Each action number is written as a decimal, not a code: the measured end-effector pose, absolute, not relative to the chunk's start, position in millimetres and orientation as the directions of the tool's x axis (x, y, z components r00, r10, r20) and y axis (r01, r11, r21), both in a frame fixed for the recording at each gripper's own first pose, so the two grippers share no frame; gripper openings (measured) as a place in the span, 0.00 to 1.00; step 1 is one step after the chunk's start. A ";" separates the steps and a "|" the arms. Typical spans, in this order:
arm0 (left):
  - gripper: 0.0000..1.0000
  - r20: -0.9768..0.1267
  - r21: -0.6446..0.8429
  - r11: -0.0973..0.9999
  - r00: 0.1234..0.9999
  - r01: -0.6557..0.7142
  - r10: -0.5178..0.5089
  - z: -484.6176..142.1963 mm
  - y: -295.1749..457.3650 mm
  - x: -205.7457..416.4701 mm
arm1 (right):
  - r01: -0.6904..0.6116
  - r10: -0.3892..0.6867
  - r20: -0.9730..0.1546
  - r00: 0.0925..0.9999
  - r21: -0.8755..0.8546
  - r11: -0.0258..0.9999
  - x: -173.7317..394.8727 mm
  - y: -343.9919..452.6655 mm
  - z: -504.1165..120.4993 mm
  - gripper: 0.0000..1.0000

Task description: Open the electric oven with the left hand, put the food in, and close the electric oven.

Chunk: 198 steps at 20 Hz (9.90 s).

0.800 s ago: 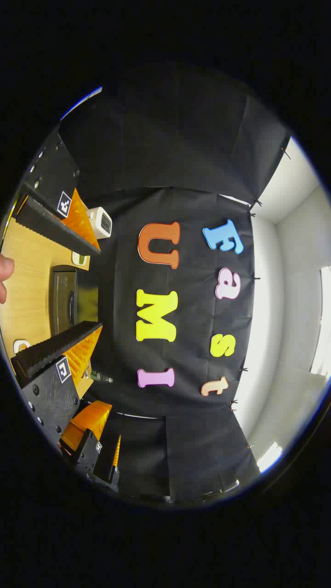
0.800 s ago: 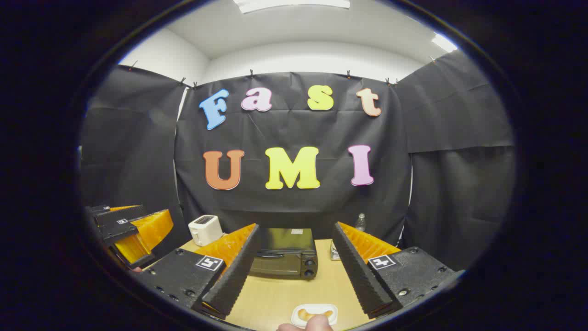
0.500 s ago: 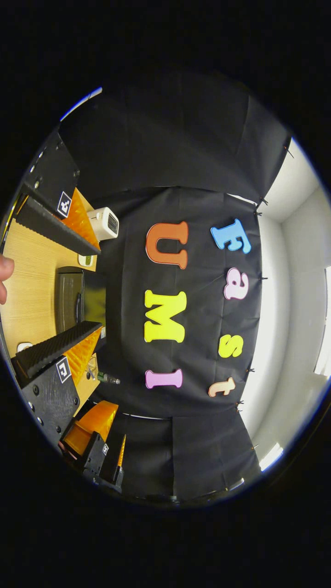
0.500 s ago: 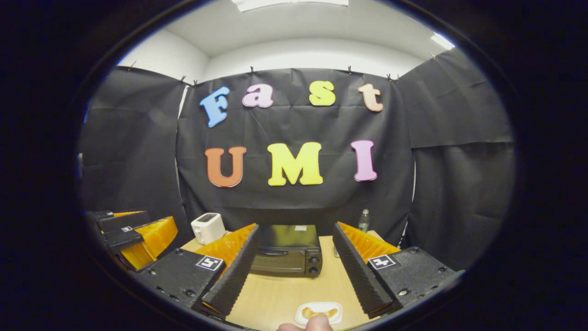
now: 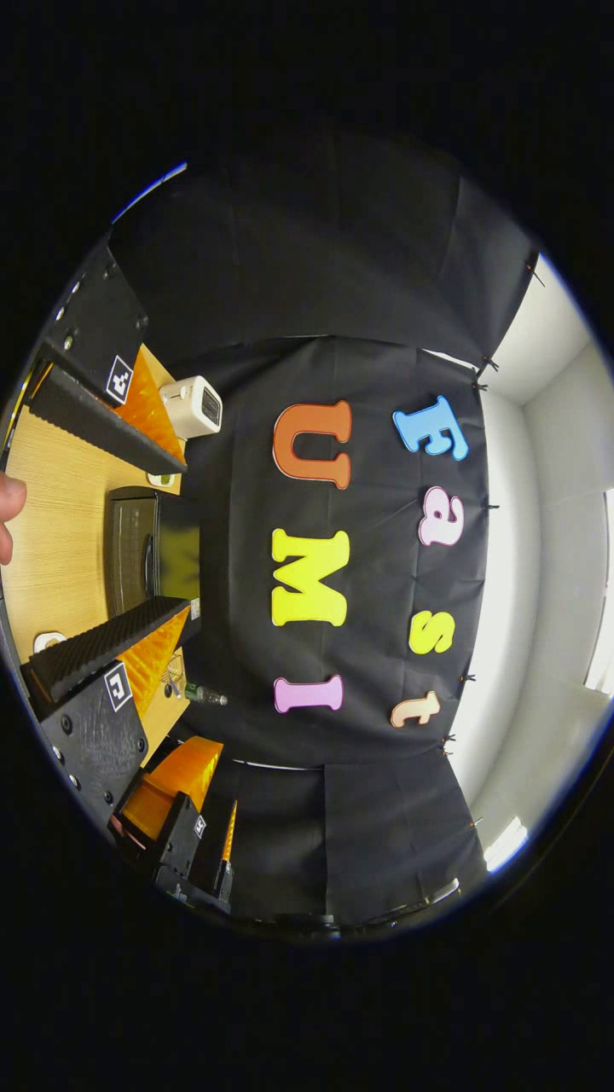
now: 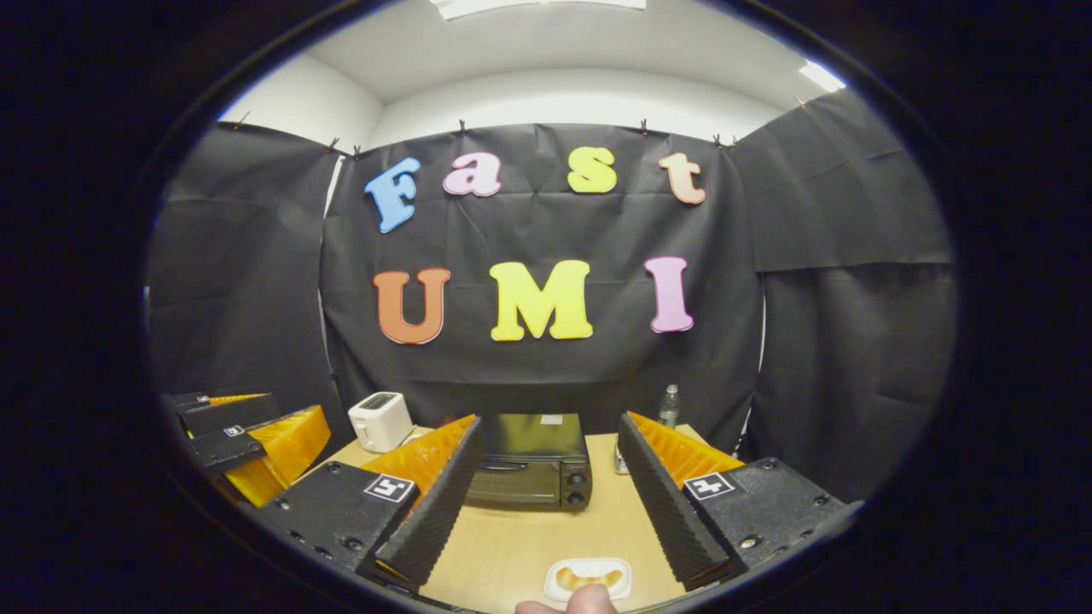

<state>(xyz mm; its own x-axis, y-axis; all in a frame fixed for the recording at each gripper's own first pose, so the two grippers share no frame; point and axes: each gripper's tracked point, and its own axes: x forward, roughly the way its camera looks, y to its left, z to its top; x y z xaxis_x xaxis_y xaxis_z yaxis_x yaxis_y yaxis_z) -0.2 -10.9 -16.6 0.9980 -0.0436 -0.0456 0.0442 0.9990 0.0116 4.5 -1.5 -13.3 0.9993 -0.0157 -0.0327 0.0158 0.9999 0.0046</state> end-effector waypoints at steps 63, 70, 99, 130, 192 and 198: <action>0.98 -0.430 0.075 0.989 0.899 0.126 -0.082 -239.0 -73.4 255.2 | 0.300 -0.285 -0.311 0.906 0.000 0.954 39.6 -164.6 -115.4 1.00; 0.98 -0.461 0.042 0.991 0.882 0.130 -0.096 -241.2 -73.2 227.1 | 0.308 -0.287 -0.308 0.907 0.021 0.951 24.6 -161.0 -117.2 1.00; 0.95 -0.756 -0.053 0.992 0.644 0.118 -0.117 -382.9 -66.1 99.4 | 0.245 -0.225 -0.383 0.896 0.003 0.969 -10.3 -146.8 -144.6 0.98; 0.93 -0.506 0.003 0.999 0.862 0.032 -0.026 -247.0 -40.5 110.7 | 0.190 0.014 -0.654 0.756 0.240 0.952 19.0 -111.2 -280.2 0.97; 0.93 -0.404 -0.041 0.999 0.914 0.031 -0.044 -136.4 154.3 38.8 | 0.363 0.193 -0.530 0.826 0.760 0.539 272.4 93.8 -314.7 0.19; 0.93 -0.452 -0.011 1.000 0.891 0.027 -0.029 -144.9 154.3 31.5 | 0.378 0.150 -0.505 0.850 0.783 0.494 322.2 90.4 -335.8 0.17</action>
